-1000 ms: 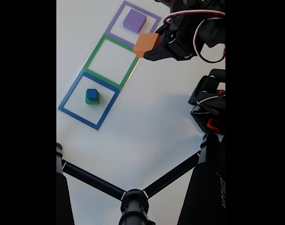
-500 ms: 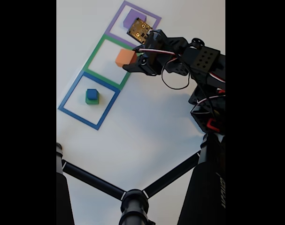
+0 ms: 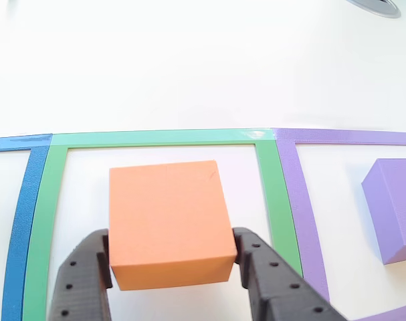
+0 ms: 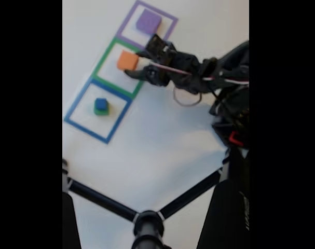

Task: Tower of hanoi

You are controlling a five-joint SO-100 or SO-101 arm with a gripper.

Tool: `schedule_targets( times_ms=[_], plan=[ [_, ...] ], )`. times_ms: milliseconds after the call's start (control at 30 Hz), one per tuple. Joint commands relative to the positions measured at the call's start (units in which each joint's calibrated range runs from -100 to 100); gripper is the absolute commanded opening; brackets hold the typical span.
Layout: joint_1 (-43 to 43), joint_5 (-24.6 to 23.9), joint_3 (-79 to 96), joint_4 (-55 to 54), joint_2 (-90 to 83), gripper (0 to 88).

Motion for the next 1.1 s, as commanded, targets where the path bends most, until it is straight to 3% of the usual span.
schedule_targets(
  times_ms=[0, 233, 433, 767, 933, 1067],
  plan=[
    [0.85, 0.36, -2.60, -7.49, 5.12, 12.4],
    [0.56, 0.36, -2.33, -15.34, 12.23, 13.1],
    [1.52, 0.36, -2.15, -16.23, 13.44, 22.9],
    [1.32, 0.36, -3.51, -17.61, 13.52, 28.4],
    [0.17, 0.36, -3.42, -11.78, 4.64, 30.7],
    [-0.88, 0.36, -5.24, 2.55, -8.36, 30.7]
  ],
)
